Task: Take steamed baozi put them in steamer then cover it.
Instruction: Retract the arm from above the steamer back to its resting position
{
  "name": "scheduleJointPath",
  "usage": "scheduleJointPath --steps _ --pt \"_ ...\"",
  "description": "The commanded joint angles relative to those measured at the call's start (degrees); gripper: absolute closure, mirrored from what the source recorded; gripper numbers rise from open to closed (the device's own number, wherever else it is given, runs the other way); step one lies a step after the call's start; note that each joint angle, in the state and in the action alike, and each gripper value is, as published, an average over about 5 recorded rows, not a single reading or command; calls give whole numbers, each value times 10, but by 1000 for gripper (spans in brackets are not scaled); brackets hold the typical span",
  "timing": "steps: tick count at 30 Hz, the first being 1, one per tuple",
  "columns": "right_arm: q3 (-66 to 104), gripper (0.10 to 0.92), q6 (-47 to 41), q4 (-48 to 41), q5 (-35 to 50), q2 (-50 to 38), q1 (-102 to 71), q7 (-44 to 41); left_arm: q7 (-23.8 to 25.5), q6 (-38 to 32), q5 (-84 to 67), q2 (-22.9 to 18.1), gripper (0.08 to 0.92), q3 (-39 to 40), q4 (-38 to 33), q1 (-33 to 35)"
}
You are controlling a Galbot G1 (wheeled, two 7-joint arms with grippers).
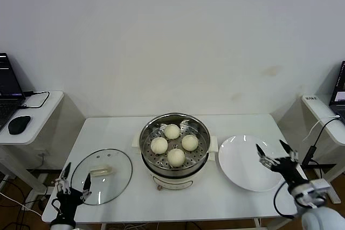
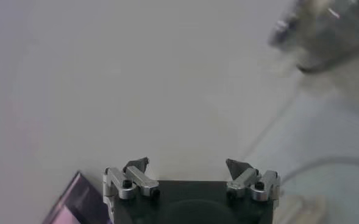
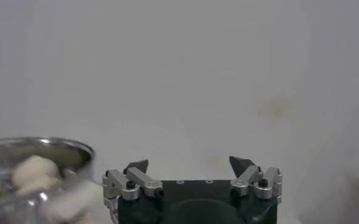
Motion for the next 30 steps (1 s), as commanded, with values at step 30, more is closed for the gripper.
scheduleJointPath --steps 30 --pt "82 203 -10 36 -30 104 -106 -21 46 6 139 80 177 97 266 -250"
